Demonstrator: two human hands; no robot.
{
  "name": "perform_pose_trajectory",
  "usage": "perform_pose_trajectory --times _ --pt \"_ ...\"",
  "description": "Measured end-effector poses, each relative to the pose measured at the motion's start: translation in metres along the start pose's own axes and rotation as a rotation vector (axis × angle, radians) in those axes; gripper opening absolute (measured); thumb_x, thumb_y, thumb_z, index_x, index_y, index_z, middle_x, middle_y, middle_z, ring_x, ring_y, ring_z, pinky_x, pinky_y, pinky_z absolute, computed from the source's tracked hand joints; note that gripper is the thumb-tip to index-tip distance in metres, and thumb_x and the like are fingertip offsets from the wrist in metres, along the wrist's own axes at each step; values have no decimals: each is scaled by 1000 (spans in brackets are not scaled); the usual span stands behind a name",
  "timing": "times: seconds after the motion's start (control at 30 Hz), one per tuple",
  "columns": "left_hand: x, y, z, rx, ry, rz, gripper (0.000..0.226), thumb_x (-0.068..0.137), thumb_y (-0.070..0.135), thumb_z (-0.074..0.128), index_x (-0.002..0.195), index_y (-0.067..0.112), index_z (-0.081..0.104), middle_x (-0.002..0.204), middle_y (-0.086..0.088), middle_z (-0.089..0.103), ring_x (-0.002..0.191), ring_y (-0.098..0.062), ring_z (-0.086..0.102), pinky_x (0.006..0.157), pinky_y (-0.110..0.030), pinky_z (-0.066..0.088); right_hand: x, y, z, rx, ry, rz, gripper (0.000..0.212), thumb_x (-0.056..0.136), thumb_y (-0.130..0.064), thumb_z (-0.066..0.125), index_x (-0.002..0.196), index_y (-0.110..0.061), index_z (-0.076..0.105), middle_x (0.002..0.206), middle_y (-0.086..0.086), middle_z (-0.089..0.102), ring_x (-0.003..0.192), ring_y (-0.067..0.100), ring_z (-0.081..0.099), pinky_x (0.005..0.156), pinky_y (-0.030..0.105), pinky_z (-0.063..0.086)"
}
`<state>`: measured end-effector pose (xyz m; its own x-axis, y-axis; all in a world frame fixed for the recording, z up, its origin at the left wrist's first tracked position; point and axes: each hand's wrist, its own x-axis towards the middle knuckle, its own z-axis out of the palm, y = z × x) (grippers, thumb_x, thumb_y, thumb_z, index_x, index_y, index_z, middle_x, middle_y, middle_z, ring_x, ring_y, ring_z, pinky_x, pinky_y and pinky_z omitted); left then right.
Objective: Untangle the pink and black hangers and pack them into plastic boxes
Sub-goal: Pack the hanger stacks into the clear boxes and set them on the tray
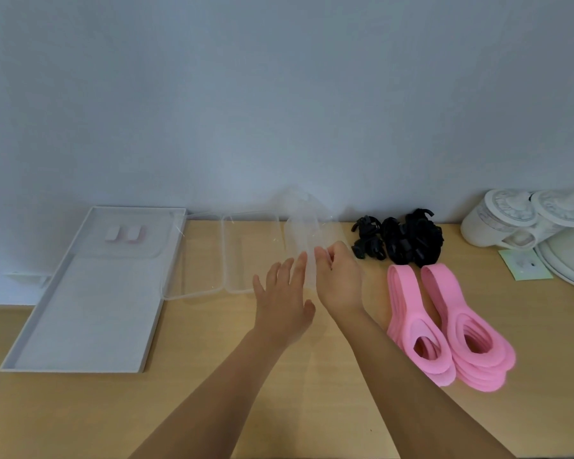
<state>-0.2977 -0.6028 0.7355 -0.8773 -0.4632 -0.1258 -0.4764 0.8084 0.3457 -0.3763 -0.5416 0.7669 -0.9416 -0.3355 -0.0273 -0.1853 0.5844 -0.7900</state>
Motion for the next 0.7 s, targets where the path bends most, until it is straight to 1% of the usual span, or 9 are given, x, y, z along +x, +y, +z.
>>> perform_pose_trajectory --times 0.03,0.17,0.27,0.33,0.4,0.47,0.53,0.6,0.7 --pt "1 1 -2 9 -11 -18 76 93 33 45 151 24 -4 156 3 10 145 -20 3 114 -53 5 0 1 -2 -5 21 -18 32 97 -23 45 66 -19 37 62 -8 41 58 11 40 83 46 45" --pt "5 5 -9 46 -54 -100 65 94 33 42 149 14 13 157 1 10 146 -22 -3 113 -57 0 -5 3 -10 -54 99 -89 30 96 -22 46 68 -14 39 60 -9 36 64 16 40 74 41 40" --pt "6 8 -10 38 -14 -107 76 92 31 44 150 12 -1 158 2 6 146 -22 -2 113 -57 1 -9 6 -21 -131 104 -110 29 98 -27 43 72 -12 42 64 -11 34 68 15 39 68 30 31" --pt "7 11 -9 35 -19 -40 79 92 31 45 150 18 -6 158 1 1 146 -23 -4 114 -54 1 -12 12 -26 -147 131 -120 31 98 -31 41 72 -14 40 64 -10 35 71 17 40 69 31 32" --pt "9 12 -8 97 -67 54 70 94 35 43 151 24 2 159 -2 0 146 -24 -6 114 -53 1 -14 20 -27 -158 194 -150 31 96 -36 39 69 -20 36 65 -7 39 74 20 43 69 37 38" --pt "11 11 -6 161 -119 82 53 99 39 35 147 23 24 159 -3 1 146 -26 -6 115 -52 2 -15 31 -25 -122 224 -191 32 95 -30 45 67 -21 34 64 -6 40 71 22 43 72 42 40" --pt "15 6 -5 187 -138 67 44 101 39 28 139 20 39 160 -3 1 146 -25 -6 115 -50 4 -18 39 -24 -116 243 -254 33 93 -27 50 66 -22 33 61 -7 37 64 19 40 76 40 38" --pt "21 1 -5 195 -139 52 42 103 35 25 137 18 43 160 -3 0 147 -23 -6 116 -47 5 -22 44 -25 -154 254 -311 31 92 -35 43 66 -22 33 61 -8 37 61 17 38 79 34 32" --pt "31 -4 -6 164 -91 27 42 103 28 25 143 16 34 160 -5 2 147 -21 -3 117 -43 9 -26 47 -27 -184 269 -354 29 90 -37 38 66 -22 32 62 -10 35 58 15 36 76 31 29"
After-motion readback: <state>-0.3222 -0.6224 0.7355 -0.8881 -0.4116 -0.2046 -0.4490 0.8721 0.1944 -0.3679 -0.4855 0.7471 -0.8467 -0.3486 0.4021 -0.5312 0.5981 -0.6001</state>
